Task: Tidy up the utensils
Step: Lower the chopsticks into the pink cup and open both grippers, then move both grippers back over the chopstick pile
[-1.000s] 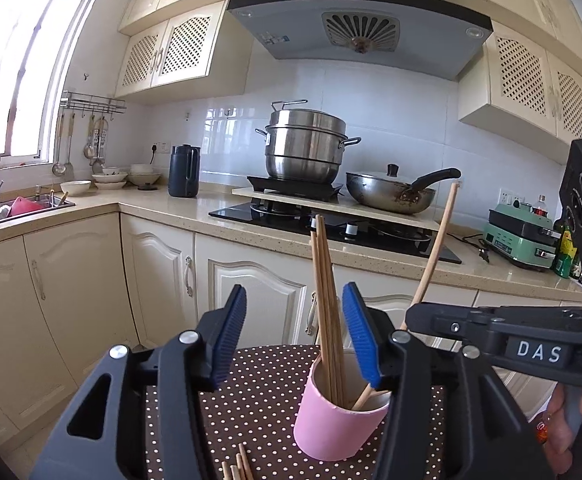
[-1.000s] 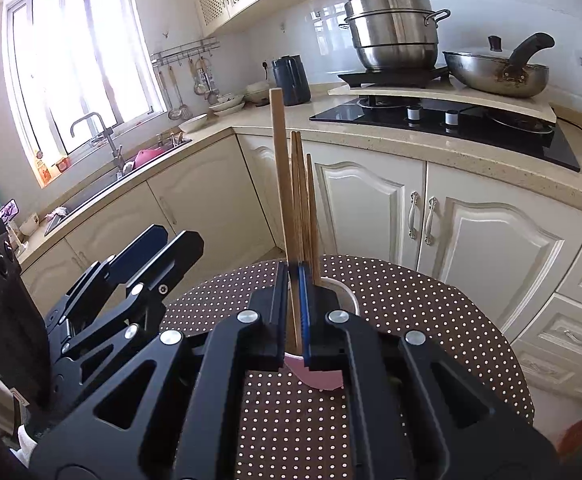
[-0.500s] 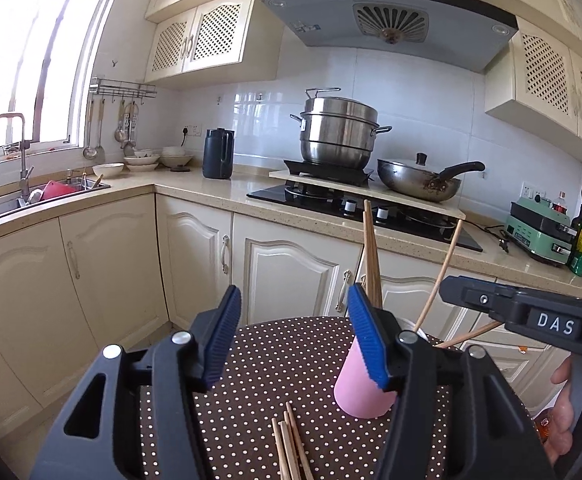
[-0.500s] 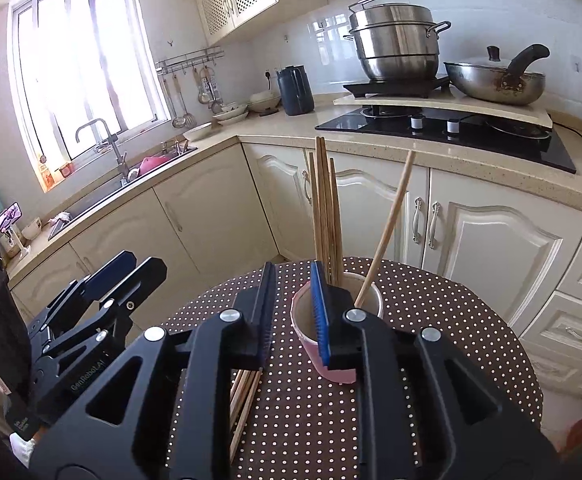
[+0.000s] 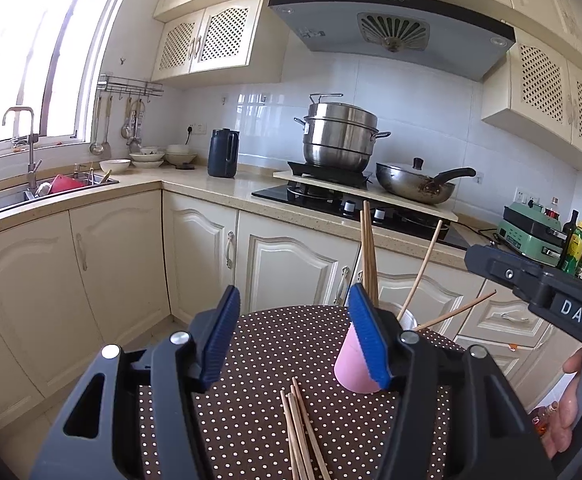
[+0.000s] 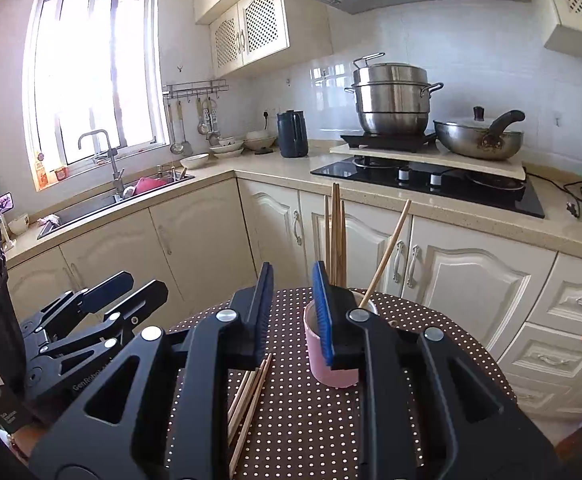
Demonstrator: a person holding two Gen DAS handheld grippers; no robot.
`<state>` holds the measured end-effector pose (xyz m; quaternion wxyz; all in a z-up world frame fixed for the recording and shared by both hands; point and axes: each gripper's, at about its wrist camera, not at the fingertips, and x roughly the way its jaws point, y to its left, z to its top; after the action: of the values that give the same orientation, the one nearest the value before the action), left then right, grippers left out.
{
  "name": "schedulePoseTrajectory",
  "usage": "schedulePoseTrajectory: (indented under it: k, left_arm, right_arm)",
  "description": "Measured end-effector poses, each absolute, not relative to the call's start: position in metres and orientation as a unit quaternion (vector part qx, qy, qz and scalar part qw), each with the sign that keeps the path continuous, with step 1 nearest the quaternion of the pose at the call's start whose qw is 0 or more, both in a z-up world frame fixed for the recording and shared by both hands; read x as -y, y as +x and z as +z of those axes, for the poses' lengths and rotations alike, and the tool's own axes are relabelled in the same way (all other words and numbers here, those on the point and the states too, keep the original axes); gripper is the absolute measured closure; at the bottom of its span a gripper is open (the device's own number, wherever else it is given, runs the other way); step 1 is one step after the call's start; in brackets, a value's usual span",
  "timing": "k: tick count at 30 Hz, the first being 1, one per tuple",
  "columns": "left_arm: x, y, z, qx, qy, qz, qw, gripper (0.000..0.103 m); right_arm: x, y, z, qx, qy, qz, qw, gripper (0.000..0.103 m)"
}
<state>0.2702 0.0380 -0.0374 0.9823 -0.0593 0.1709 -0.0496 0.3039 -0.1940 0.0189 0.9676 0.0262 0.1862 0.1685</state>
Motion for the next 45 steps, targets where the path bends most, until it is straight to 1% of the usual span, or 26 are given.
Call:
schedulePoseTrajectory:
  k: [1,2,3,7,9,11,14,22,32,36,43,45]
  left_arm:
    - [-0.037,0.268,-0.036,-0.170,-0.059,-0.050,0.982,0.047]
    - [-0.037,0.265,-0.034,-0.168,-0.061,-0.053,0.982,0.046]
    - [-0.037,0.262,-0.032,-0.166,-0.065,-0.057,0.982,0.046]
    - [-0.033,0.255,-0.027,-0.161,-0.068,-0.060,0.983,0.045]
    - [-0.032,0.250,-0.024,-0.158,-0.066,-0.063,0.983,0.044]
    - [-0.032,0.244,-0.022,-0.155,-0.067,-0.062,0.984,0.043]
    - [-0.032,0.236,-0.018,-0.150,-0.066,-0.067,0.984,0.041]
    - [-0.028,0.214,-0.015,-0.147,-0.053,-0.072,0.985,0.040]
    - [-0.040,0.213,-0.034,-0.181,-0.072,-0.093,0.976,0.039]
    - [-0.045,0.223,-0.054,-0.220,-0.064,-0.090,0.969,0.039]
    - [-0.056,0.256,-0.114,-0.336,-0.079,-0.083,0.935,0.040]
    - [-0.052,0.264,-0.130,-0.363,-0.063,-0.079,0.926,0.040]
  right_arm:
    - [0.194,0.298,0.021,-0.179,0.022,0.161,0.970,0.070]
    - [0.194,0.295,0.022,-0.174,0.021,0.158,0.972,0.058]
    - [0.194,0.290,0.025,-0.168,0.021,0.157,0.973,0.056]
    - [0.193,0.272,0.033,-0.146,0.001,0.138,0.980,0.054]
    - [0.193,0.263,0.039,-0.132,-0.004,0.128,0.983,0.048]
    - [0.193,0.254,0.043,-0.119,-0.010,0.118,0.986,0.046]
    - [0.193,0.241,0.048,-0.107,-0.014,0.106,0.989,0.041]
    - [0.193,0.219,0.040,-0.111,0.002,0.111,0.988,0.039]
    - [0.188,0.215,0.017,-0.142,0.013,0.126,0.982,0.038]
    - [0.187,0.219,0.001,-0.163,0.007,0.127,0.978,0.038]
    - [0.190,0.238,-0.038,-0.211,0.009,0.126,0.969,0.038]
    - [0.190,0.244,-0.050,-0.228,0.009,0.125,0.966,0.038]
